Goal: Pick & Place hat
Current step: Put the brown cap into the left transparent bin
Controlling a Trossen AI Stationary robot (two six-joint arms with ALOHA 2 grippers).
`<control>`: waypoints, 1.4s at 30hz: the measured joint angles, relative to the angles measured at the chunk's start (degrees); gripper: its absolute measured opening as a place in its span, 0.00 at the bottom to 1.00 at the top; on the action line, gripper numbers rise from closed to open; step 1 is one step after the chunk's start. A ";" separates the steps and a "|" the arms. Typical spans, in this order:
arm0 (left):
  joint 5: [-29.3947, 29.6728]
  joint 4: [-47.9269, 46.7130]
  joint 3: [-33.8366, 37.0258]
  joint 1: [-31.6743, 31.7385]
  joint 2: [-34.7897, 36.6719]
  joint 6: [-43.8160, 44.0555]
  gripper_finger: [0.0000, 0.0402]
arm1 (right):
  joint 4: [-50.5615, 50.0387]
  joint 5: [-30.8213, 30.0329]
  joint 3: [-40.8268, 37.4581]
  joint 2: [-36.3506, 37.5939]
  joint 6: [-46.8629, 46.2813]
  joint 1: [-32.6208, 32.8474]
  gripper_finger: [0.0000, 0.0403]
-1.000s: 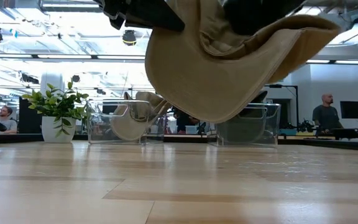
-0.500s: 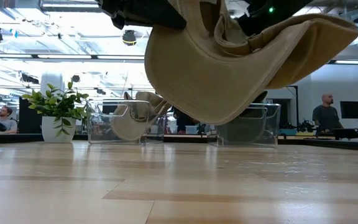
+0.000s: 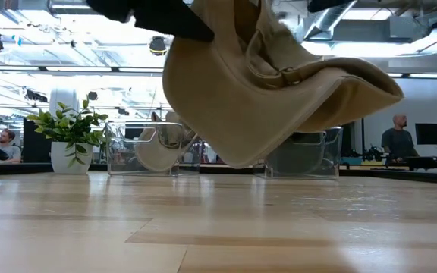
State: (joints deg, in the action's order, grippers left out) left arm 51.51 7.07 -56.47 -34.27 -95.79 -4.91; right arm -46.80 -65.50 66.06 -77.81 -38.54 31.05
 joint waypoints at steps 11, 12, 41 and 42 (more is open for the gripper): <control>1.44 5.42 0.00 -4.71 0.00 -9.84 0.03 | 17.41 24.19 0.07 -5.00 4.24 10.82 0.00; 1.44 5.65 0.00 -4.69 0.00 -9.88 0.03 | 18.31 25.15 0.07 -6.46 4.16 10.61 0.00; -0.50 5.71 0.02 -3.14 -0.02 -5.29 0.03 | 2.71 -2.57 0.70 -16.06 -11.87 0.67 0.00; -0.51 5.37 0.02 -2.76 -0.02 -4.68 0.03 | 2.67 -3.34 0.93 -15.60 -12.05 1.71 0.00</control>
State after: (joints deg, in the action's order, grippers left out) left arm 50.99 12.45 -56.45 -37.03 -95.81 -9.59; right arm -44.13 -68.84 67.00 -93.42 -50.60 32.75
